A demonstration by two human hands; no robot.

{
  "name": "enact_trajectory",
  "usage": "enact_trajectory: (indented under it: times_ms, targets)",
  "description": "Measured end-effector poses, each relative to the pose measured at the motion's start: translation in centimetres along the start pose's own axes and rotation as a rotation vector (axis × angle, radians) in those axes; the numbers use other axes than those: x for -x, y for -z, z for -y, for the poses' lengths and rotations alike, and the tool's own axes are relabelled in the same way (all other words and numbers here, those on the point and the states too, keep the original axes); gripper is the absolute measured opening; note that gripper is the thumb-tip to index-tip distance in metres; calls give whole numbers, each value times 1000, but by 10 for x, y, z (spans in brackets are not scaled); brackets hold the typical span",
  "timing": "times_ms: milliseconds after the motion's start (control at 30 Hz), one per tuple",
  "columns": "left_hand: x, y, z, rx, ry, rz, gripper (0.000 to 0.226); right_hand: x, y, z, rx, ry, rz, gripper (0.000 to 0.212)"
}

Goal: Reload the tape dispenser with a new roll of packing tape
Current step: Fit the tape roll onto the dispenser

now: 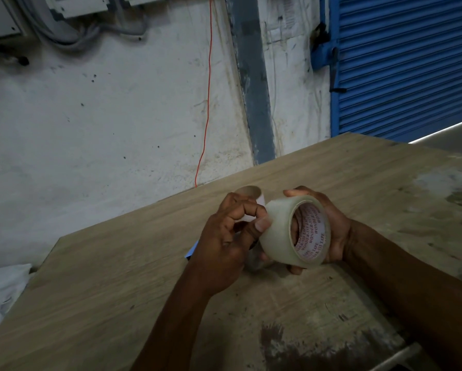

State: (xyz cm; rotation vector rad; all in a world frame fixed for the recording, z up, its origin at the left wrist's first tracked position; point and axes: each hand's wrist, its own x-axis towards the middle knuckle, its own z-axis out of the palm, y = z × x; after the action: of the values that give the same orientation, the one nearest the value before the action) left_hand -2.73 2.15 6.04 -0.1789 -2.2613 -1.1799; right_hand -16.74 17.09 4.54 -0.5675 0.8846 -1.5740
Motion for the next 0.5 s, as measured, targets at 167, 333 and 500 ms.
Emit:
enact_trajectory:
  times_ms: [167,333,500]
  targets:
    - [0,2,4,23,-63,-93,39,-6,24,0,-54,-57,194,76]
    - [-2,0,9,-12,-87,-126,29,-11,33,0,-49,-65,304,76]
    - [-1,-1,14,13,-131,-239,14,-14,37,-3,-1,-85,298,84]
